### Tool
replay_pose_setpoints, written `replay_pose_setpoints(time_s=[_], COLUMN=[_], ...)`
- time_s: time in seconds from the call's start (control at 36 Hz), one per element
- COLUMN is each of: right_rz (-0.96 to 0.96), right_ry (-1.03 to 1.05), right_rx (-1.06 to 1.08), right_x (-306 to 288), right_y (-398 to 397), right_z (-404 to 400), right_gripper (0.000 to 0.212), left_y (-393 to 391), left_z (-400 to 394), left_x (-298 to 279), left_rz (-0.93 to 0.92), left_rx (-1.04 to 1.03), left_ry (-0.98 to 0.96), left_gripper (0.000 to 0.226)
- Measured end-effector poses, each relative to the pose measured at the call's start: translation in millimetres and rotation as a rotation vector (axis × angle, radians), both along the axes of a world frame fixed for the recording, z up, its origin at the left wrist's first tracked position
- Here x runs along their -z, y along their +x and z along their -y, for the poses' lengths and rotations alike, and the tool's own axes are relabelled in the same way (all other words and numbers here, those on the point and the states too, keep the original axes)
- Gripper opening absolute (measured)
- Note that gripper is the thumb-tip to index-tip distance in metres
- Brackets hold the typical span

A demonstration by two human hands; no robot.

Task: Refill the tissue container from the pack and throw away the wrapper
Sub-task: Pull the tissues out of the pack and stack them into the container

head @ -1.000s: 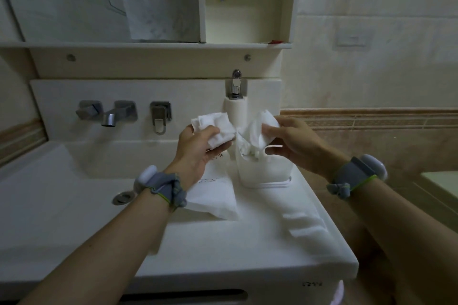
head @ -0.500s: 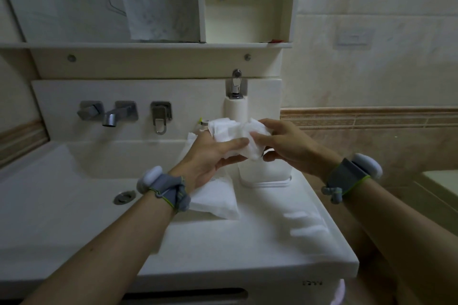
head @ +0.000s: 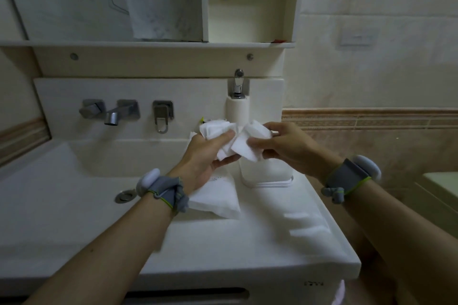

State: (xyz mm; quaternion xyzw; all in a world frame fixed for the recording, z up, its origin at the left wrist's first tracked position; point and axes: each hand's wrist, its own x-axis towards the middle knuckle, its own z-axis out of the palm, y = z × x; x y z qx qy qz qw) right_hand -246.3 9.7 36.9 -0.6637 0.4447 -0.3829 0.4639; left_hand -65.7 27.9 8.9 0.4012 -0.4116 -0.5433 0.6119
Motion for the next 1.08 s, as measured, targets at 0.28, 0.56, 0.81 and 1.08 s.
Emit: replay_pose_setpoints(time_s=[0.28, 0.56, 0.81, 1.08], right_rz=[0.052, 0.016, -0.139, -0.405], right_ry=[0.016, -0.017, -0.397, -1.11], right_rx=[-0.105, -0.073, 0.051, 0.242], right_x=[-13.8, -20.3, -4.2, 13.2], right_y=[-8.1, -0.7, -11.9, -13.9], right_z=[-5.0, 5.7, 15.1, 24.8], right_gripper=[0.044, 0.045, 0.032, 0.017], left_y=[-4.8, -16.0, -7.6, -4.4], left_z=[1.5, 5.5, 13.1, 12.8], left_x=[-2.9, -11.1, -0.1, 2.0], left_rz=[0.073, 0.258, 0.314, 0.319], left_rx=[0.021, -0.007, -0.102, -0.173], left_ry=[-0.008, -0.184, -0.324, -0.347], left_gripper=[0.03, 0.028, 0.059, 0.052])
